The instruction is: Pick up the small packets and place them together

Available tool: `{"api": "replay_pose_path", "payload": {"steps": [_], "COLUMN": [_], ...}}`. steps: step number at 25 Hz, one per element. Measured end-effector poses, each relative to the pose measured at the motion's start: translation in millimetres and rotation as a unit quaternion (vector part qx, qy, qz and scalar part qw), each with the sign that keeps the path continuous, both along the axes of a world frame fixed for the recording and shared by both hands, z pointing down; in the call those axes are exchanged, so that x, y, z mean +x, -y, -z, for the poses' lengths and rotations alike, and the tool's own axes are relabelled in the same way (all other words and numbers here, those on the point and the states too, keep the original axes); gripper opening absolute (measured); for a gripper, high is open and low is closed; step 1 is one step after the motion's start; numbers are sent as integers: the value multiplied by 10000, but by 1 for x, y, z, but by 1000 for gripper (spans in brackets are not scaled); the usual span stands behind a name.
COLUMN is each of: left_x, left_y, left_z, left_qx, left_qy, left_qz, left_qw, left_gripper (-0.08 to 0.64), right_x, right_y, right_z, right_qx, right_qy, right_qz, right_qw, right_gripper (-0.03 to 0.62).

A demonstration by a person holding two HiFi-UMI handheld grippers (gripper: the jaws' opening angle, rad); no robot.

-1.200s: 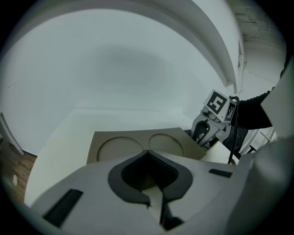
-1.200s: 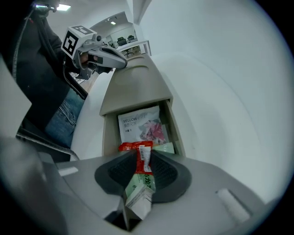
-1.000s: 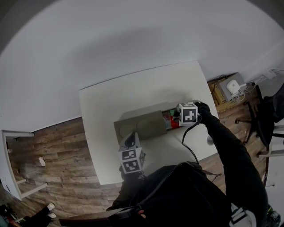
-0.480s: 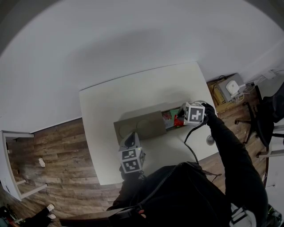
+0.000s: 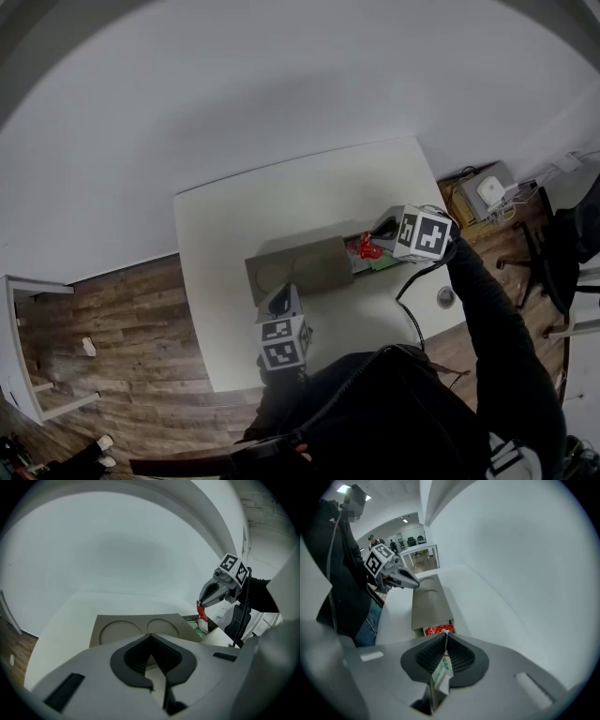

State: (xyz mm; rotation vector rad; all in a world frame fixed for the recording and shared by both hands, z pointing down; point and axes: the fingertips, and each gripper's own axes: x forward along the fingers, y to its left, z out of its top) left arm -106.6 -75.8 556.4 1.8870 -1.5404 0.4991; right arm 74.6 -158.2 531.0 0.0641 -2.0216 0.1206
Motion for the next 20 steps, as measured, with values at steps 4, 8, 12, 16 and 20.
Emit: {"api": "replay_pose_path", "payload": {"steps": [4, 8, 12, 16, 20], "left_x": [-1, -7, -19, -36, -49], "left_y": [-13, -27, -38, -47, -60], "left_z": [7, 8, 16, 20, 17], "left_qx": [13, 67, 55, 216, 138], "left_qy": [55, 67, 16, 71, 39], "left_qz": [-15, 90, 271, 463, 567], "left_qw": [10000, 9999, 9996, 9987, 9983], "left_gripper": [1, 0, 0, 1, 0], "right_x": [-60, -127, -183, -218, -242], "right_y": [-7, -29, -51, -63, -57], "right_z": [33, 44, 35, 22, 4], "right_qx": [129, 90, -9, -183, -146], "right_qy": [672, 1030, 1038, 956, 631], "right_qz": [227, 725, 1228, 1406, 1432], "right_qw": [9974, 9920, 9870, 9853, 9876], "right_gripper": [18, 18, 18, 18, 18]}}
